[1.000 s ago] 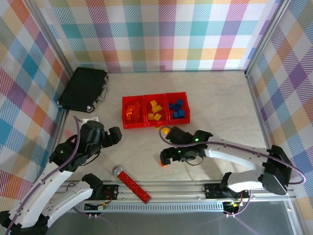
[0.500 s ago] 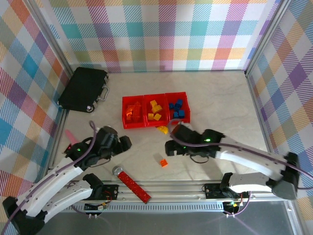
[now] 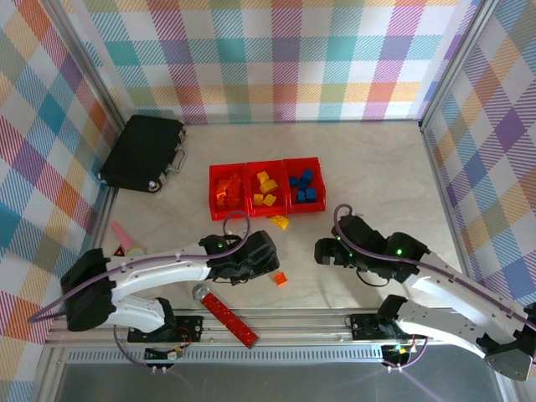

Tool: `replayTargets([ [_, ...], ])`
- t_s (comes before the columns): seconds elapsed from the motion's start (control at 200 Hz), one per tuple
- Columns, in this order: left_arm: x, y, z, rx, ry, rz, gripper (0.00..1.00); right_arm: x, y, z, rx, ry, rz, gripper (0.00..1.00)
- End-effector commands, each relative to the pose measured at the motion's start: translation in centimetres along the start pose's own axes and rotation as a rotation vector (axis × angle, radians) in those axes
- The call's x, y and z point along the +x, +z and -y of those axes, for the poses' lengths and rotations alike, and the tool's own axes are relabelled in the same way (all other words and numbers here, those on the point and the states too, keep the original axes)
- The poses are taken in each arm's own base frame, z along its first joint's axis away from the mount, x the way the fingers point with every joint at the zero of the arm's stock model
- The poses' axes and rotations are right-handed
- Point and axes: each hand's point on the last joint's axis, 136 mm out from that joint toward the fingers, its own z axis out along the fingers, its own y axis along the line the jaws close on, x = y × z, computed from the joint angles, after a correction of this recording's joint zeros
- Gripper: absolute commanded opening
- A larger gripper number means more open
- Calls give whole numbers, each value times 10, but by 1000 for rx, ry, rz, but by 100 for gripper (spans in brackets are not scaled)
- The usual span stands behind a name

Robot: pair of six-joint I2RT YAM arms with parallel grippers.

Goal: Sort the legos into containers by color
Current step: Pick up the lego from the middle-left of the table.

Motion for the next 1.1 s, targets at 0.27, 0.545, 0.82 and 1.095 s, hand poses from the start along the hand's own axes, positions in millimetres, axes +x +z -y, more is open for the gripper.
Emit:
replayTargets([
  [0.27, 23, 23, 50, 5, -2, -123, 82, 11, -10, 24, -6, -13, 45, 98],
  [0.545, 28, 29, 34, -143, 55, -111, 78, 10, -16, 30, -29, -12, 90, 99],
  [0.82, 37, 41, 29, -215, 58, -78, 74, 11, -19, 31, -42, -12, 96, 99],
  [1.095, 36, 51, 14, -248, 8, -49, 73, 12, -20, 31, -53, -13, 98, 99],
])
